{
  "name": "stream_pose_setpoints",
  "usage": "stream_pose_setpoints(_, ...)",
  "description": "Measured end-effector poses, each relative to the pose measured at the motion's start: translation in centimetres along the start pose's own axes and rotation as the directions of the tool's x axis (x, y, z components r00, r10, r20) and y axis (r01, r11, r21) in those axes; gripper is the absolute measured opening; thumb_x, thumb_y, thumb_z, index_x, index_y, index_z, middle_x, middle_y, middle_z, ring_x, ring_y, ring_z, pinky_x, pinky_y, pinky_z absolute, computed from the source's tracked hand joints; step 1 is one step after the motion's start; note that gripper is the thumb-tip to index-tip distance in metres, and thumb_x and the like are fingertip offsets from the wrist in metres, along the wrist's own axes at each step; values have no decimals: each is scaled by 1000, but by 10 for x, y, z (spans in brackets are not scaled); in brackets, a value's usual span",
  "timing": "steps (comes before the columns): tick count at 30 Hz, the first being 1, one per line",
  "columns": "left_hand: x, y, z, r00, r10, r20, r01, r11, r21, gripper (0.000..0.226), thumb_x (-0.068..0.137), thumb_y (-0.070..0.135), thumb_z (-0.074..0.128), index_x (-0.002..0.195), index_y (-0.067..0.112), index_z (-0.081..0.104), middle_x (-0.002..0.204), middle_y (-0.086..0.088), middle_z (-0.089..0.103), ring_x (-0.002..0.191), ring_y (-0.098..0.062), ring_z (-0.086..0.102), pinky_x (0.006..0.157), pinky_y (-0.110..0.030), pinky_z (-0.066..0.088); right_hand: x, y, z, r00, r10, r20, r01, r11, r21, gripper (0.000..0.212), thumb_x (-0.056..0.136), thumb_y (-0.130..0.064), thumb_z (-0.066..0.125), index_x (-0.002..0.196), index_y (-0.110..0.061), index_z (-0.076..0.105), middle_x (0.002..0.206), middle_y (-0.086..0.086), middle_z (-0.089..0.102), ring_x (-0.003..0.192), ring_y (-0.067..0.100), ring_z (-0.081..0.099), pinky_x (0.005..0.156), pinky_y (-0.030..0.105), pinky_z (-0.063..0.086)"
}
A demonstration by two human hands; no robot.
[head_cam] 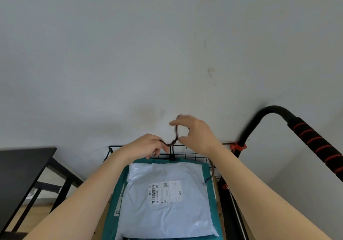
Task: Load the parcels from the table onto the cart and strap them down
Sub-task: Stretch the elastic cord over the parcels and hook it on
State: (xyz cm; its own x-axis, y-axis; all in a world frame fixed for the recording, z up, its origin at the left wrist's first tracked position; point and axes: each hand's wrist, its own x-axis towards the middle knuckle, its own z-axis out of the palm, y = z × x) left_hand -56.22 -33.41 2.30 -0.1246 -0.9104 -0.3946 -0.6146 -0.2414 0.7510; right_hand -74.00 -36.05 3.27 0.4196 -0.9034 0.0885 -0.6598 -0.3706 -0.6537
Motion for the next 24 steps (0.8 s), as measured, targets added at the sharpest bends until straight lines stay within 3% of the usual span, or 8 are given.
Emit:
stream_pose_setpoints(3, 3, -3, -3, 1000, -15, -13, 15, 999, 41, 21, 91, 12, 50, 79, 11, 67, 68, 1, 53, 58, -11, 42, 52, -20, 35, 4, -2, 17, 973, 5, 232, -49, 982, 185, 31, 82, -20, 70, 113, -23, 68, 113, -6, 68, 106, 6, 60, 93, 19, 43)
stream_pose_setpoints(5, 8, -9, -4, 999, 1, -34, 3, 995, 95, 17, 91, 16, 56, 77, 14, 66, 70, 3, 61, 62, -11, 48, 54, -19, 37, 7, 2, 26, 979, 36, 200, -76, 977, 198, 16, 83, -27, 70, 95, -17, 73, 88, -1, 71, 78, 11, 61, 74, 24, 46)
stream_pose_setpoints(7, 14, -20, -5, 988, 34, -150, -20, 996, 91, 10, 88, 21, 63, 80, 19, 69, 76, 6, 68, 74, -11, 58, 64, -20, 41, 13, 9, 29, 987, 92, 133, -121, 966, 230, 8, 84, -22, 68, 81, -15, 72, 67, -3, 64, 56, 6, 51, 58, 21, 40)
stream_pose_setpoints(10, 24, -39, -9, 937, 42, -347, 2, 992, 126, 5, 84, 23, 68, 81, 21, 71, 83, 6, 70, 82, -12, 62, 66, -17, 42, 21, 20, 31, 967, 168, 192, -219, 934, 283, 7, 80, -16, 72, 85, -21, 73, 76, -5, 69, 65, 2, 56, 60, 10, 42)
stream_pose_setpoints(12, 32, -48, -7, 930, 59, -362, 22, 976, 215, 7, 84, 28, 68, 81, 23, 71, 85, 6, 69, 79, -13, 61, 68, -24, 46, 26, 24, 37, 943, 194, 271, -270, 921, 282, 16, 77, -20, 76, 93, -23, 73, 84, 0, 72, 68, 5, 58, 63, 13, 44)
stream_pose_setpoints(14, 43, -55, -1, 928, 63, -366, 40, 963, 266, 10, 84, 31, 68, 85, 23, 72, 87, 9, 67, 82, -14, 60, 73, -29, 46, 35, 28, 50, 935, 219, 279, -298, 910, 286, 15, 76, -26, 77, 91, -24, 73, 74, -1, 71, 57, 2, 53, 56, 14, 40)
stream_pose_setpoints(19, 82, -87, 18, 919, 47, -391, 53, 969, 240, 13, 85, 27, 65, 90, 18, 73, 87, 5, 66, 86, -16, 60, 72, -28, 43, 60, 52, 105, 927, 351, 134, -373, 900, 226, 6, 79, -24, 73, 81, -18, 76, 54, -11, 56, 48, 3, 47, 49, 17, 36)
stream_pose_setpoints(24, 123, -134, 47, 877, 4, -481, 73, 988, 140, 32, 87, 19, 63, 118, 23, 60, 114, 5, 53, 92, -15, 59, 83, -27, 45, 77, 89, 159, 848, 528, -50, -523, 848, 85, 10, 83, -29, 66, 87, -27, 74, 76, -9, 69, 66, 9, 57, 47, 17, 34)
